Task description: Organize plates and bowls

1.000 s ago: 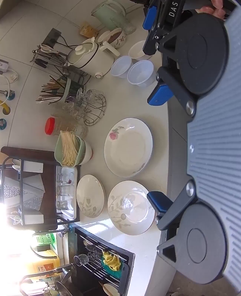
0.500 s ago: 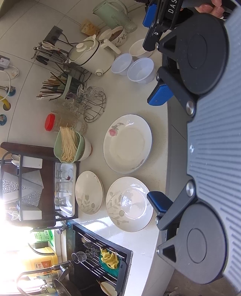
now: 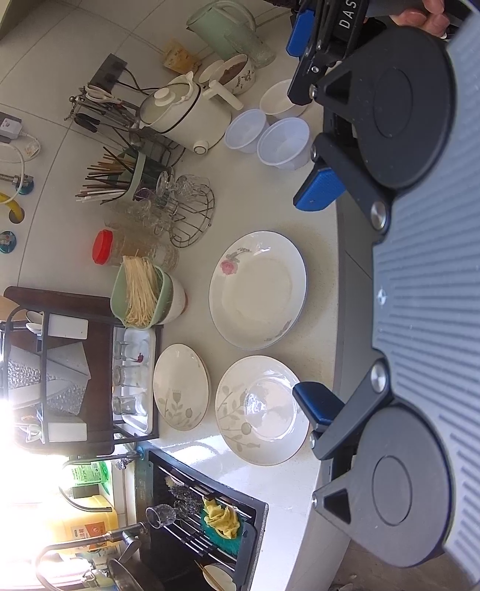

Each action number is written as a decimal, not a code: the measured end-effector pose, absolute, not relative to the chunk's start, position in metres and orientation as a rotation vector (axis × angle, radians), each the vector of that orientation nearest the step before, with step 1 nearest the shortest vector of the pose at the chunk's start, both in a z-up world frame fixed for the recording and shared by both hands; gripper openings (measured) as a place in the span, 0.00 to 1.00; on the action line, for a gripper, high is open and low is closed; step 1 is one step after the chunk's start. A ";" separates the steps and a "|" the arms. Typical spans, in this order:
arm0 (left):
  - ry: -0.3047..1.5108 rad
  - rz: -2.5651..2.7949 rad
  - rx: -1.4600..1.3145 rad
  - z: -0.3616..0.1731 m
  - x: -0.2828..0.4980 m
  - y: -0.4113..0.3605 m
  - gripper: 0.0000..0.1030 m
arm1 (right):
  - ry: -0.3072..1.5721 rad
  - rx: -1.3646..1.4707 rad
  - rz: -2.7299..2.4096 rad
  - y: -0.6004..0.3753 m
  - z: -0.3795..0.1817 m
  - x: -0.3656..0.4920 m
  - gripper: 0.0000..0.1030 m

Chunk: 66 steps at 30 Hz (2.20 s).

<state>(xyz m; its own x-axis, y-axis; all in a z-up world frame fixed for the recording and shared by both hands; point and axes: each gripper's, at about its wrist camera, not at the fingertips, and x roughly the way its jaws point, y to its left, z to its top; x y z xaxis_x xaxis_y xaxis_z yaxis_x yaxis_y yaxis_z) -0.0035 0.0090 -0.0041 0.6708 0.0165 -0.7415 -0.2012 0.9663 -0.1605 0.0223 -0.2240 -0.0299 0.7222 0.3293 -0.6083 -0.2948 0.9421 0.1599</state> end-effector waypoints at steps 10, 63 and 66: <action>0.827 0.120 -0.232 -0.004 -0.002 0.005 0.97 | 0.682 0.058 0.350 -0.224 -0.033 0.022 1.00; 0.826 0.126 -0.207 -0.002 -0.009 -0.020 0.97 | 0.669 0.106 0.384 -0.255 -0.036 0.011 1.00; 0.826 0.142 -0.206 -0.003 -0.011 -0.028 0.97 | 0.669 0.111 0.409 -0.257 -0.038 0.012 1.00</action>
<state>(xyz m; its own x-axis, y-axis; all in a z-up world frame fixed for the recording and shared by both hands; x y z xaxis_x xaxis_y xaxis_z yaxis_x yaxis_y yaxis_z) -0.0108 -0.0276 -0.0028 0.6700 0.0447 -0.7410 -0.2045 0.9707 -0.1263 0.0116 -0.2569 -0.0376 0.7082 0.4031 -0.5796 -0.3325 0.9146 0.2299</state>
